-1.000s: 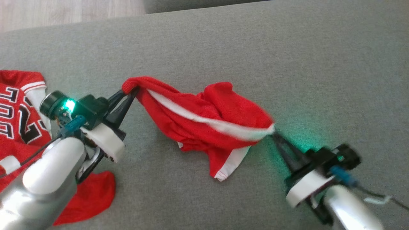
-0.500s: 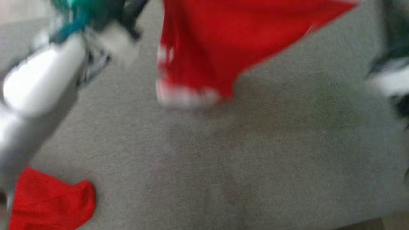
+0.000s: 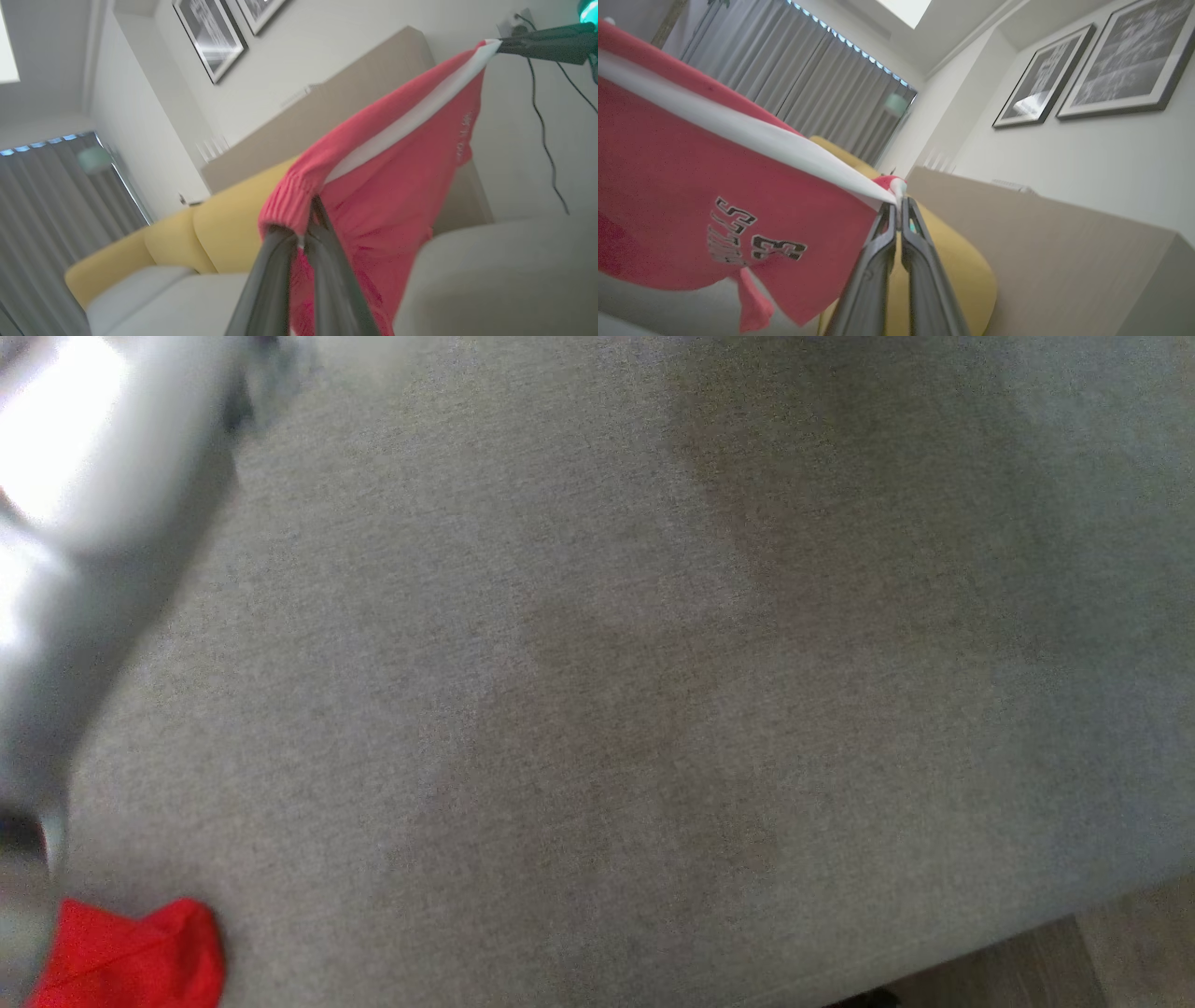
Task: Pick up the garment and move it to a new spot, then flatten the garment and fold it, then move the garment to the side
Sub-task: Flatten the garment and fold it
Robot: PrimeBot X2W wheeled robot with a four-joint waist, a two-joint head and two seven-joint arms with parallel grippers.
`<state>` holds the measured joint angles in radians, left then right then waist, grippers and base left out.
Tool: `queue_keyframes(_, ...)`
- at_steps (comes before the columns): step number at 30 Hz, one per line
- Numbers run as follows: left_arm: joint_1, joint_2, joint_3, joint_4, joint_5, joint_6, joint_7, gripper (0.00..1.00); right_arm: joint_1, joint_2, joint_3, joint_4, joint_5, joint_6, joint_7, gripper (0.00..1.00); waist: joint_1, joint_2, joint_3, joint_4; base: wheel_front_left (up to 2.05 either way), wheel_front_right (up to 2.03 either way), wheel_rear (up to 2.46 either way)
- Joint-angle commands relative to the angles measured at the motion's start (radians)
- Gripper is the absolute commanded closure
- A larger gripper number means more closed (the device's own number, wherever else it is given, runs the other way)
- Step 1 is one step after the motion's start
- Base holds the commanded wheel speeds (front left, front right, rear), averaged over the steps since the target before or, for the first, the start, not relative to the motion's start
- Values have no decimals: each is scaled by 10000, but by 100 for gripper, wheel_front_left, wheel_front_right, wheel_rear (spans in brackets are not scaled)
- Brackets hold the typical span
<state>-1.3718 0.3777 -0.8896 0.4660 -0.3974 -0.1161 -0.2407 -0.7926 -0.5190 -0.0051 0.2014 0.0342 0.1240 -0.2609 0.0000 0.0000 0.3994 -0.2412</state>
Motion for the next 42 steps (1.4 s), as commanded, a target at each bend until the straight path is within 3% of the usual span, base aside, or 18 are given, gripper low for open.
queue_keyframes(1,355,578,173,-266,-77,-26,-47,100,742,-189,-48,-236,71,67,-9,100,0,0,1,27,0,0,0)
queue_keyframes(4,2051,1009,-298,-857,-170,86,-94,100,2411,55,-32,-422,108,67,-9,100,0,0,-40,147,0,0,0)
queue_keyframes(11,6142,1934,-1474,-2201,-179,1169,-111,100,6377,987,-274,-1597,4,67,193,100,0,0,-637,239,0,0,0)
queue_keyframes(17,8839,2332,-2356,-3544,-454,2144,324,100,9439,966,-1462,-3533,383,67,910,100,0,0,-1294,408,0,0,0)
queue_keyframes(22,9743,2367,-2659,-4616,-705,2578,713,100,10855,912,-2325,-5093,660,67,1955,100,0,0,-1674,545,0,0,0)
queue_keyframes(25,9712,2083,-2418,-5155,-1154,2619,722,100,10634,826,-2501,-5320,948,67,2687,100,0,0,-1732,683,0,0,0)
queue_keyframes(30,9040,1565,-2039,-5136,-1803,2235,947,100,8881,339,-1973,-4472,1230,67,3582,100,0,0,-1548,1005,0,0,0)
queue_keyframes(37,7931,726,-1541,-4011,-2246,2196,1409,100,5987,-367,-173,-2161,1301,67,4202,100,0,0,-979,1381,0,0,0)
queue_keyframes(42,7714,580,-1160,-3603,-2579,2287,1342,100,4099,-397,1217,-470,1345,67,4175,100,0,0,-747,1469,0,0,0)
